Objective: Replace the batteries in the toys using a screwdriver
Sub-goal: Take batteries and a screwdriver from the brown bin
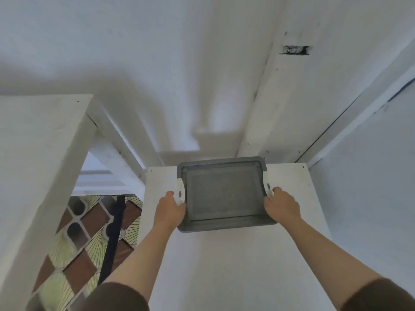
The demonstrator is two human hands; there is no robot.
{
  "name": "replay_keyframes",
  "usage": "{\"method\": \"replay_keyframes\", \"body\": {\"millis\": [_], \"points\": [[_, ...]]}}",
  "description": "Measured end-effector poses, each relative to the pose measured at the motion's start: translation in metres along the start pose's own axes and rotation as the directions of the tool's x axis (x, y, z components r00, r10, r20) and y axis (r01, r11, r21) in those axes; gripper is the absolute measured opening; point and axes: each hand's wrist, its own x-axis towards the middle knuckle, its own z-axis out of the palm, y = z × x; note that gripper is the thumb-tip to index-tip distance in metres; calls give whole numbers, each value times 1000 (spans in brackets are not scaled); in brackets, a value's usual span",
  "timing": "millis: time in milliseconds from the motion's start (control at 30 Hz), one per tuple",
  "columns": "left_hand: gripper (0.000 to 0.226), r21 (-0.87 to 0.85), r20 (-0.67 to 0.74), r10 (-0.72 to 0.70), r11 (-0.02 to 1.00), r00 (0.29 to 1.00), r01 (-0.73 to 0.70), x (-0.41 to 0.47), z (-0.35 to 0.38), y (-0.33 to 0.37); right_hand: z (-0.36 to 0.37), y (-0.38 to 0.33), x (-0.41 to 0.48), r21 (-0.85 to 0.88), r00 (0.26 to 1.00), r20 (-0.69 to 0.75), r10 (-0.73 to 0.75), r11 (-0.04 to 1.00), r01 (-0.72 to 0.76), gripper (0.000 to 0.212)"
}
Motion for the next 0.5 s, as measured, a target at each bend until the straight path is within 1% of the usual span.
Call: {"method": "replay_keyframes", "body": {"millis": [100,233,300,333,367,433,467,500], "points": [[42,2,-37,-17,1000,999,17,17,7,1,9,1,20,-44,997,-80,-19,999,15,33],[18,87,-93,44,996,995,-36,28,10,-2,14,10,29,11,983,-168,-70,997,73,25],[18,110,-98,84,991,992,-73,29,11,-7,18,17,31,44,977,-194,-86,994,96,23],[22,93,-105,93,992,990,-84,30,12,-12,20,20,32,108,979,-194,-60,991,82,25],[26,45,-118,88,996,989,-83,32,13,-17,22,25,33,201,984,-174,-24,978,59,28],[30,-105,-135,6,994,991,-20,34,15,-25,27,32,37,345,993,-107,49,938,-9,34],[30,-187,-139,-64,982,988,37,35,16,-26,28,34,38,391,994,-69,86,919,-52,34],[25,-284,-152,-148,954,977,100,35,17,-26,29,34,39,428,992,-33,122,899,-97,32]]}}
